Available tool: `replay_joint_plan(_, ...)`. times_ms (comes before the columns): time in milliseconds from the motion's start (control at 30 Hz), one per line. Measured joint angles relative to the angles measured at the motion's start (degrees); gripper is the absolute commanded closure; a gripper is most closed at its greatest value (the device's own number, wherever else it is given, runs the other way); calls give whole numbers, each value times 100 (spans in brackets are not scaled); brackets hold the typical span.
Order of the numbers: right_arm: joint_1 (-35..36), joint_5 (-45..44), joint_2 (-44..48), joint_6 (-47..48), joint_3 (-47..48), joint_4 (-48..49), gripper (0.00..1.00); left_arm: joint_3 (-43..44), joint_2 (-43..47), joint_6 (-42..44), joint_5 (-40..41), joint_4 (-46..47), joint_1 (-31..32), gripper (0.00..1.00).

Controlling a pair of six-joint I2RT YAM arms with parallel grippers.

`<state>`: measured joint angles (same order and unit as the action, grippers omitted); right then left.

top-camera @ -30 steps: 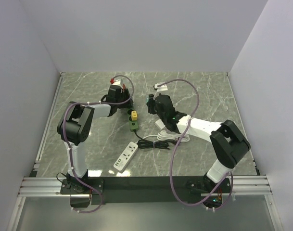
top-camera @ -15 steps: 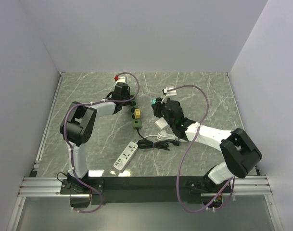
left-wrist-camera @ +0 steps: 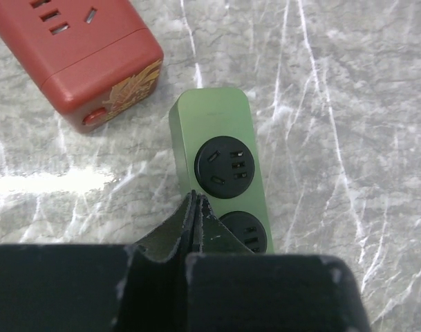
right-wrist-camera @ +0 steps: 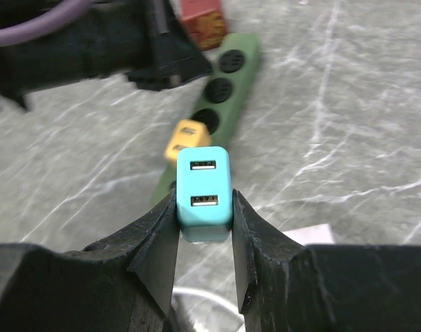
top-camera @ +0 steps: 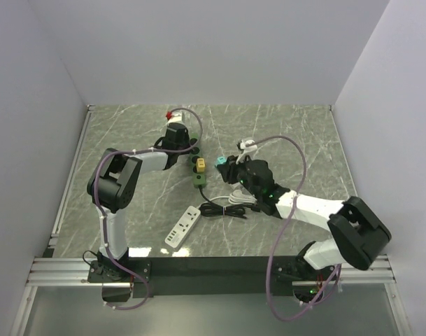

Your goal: Insert the plug

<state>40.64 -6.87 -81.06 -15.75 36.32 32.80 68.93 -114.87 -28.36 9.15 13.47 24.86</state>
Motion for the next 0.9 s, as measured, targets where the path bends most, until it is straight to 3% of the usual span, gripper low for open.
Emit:
replay_joint_plan(167, 195, 411, 413, 33, -483, 448, 100, -201, 2, -129, -280, 455, 15, 99)
replay_joint_plan(500, 490, 1377, 170, 70, -763, 1049, 100, -404, -61, -433, -1449, 1056, 310, 99)
replay_joint_plan(567, 538, 1484, 177, 140, -787, 1095, 100, -503, -44, -413, -1456, 1097, 376, 79)
replay_joint_plan(600, 581, 1502, 188, 184, -800, 1095, 100, -586, -13, -415, -1443, 1145, 385, 52)
replay_joint_plan(733, 730, 1445, 254, 275, -881, 1036, 100, -1261, 503, -389, -1217, 1071, 457, 23)
replay_joint_plan(767, 758, 1403, 271, 295, -903, 1032, 100, -1471, 702, -393, -1113, 1034, 479, 12)
replay_joint_plan(900, 811, 1128, 542, 350, -1080, 848, 100, -2243, 1572, -448, -680, 1005, 514, 9)
